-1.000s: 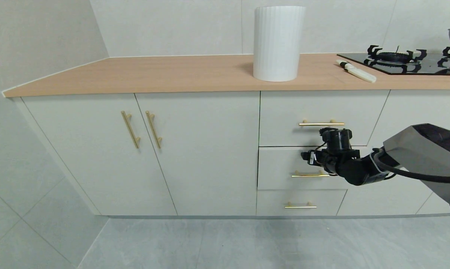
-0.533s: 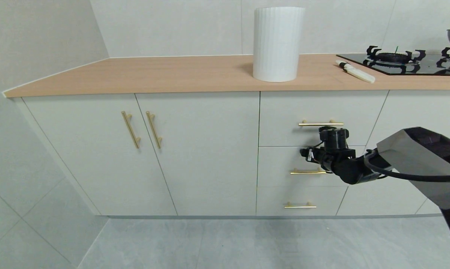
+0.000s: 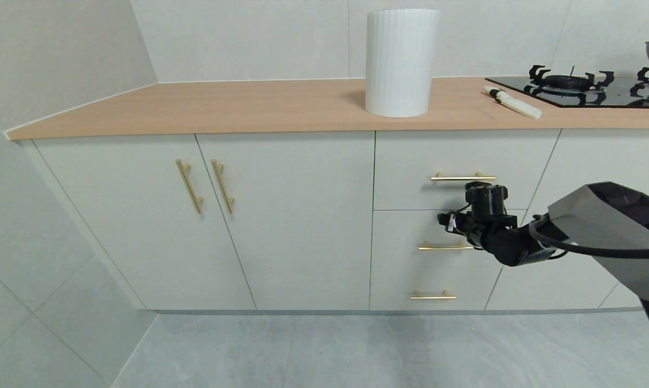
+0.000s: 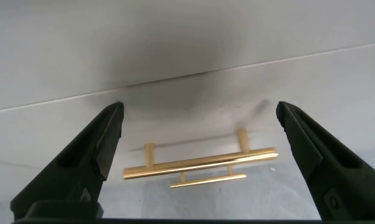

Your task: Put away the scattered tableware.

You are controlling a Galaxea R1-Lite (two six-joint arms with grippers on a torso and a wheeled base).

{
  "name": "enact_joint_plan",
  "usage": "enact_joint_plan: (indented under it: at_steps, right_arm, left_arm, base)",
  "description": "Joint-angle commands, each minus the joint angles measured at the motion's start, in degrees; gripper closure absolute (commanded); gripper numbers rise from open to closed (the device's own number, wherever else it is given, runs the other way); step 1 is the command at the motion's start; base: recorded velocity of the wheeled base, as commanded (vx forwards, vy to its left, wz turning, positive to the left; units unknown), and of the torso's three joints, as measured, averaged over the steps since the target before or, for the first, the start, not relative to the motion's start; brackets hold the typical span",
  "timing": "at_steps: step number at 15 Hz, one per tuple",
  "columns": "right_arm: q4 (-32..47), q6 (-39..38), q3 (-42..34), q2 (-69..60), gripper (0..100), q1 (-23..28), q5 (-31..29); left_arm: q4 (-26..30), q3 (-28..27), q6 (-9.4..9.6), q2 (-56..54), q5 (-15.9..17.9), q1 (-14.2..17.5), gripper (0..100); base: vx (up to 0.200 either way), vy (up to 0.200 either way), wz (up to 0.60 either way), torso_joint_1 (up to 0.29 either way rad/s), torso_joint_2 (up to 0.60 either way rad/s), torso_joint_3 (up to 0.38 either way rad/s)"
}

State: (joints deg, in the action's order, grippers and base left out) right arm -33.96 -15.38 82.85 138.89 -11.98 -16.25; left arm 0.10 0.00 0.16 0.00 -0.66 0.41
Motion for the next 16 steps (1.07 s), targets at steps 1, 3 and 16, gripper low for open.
enact_joint_plan:
  at_steps: [1,3,16]
  right_arm:
    - [1.44,0.36,-6.29,-6.70,0,-0.23,1.22]
    - [3.03,0.53,-16.84,-17.42,0,-0.50,5.26]
    - [10.32,19.60,-53.49,-92.83,0,-0.76,-0.10]
  left_arm:
    - [-0.01,0.00,0.02,0.09,-0.04,0.02,0]
    - [-0.01,0.00,-0.07,0.09,-0.04,0.02,0]
    - [-0.01,0.00,0.02,0.09,-0.04,0.02,0]
  base:
    - [0.000,0.000,0.00,0.000,0.00,0.000]
    - [0.000,0.000,0.00,0.000,0.00,0.000]
    - [0.000,0.000,0.00,0.000,0.00,0.000]
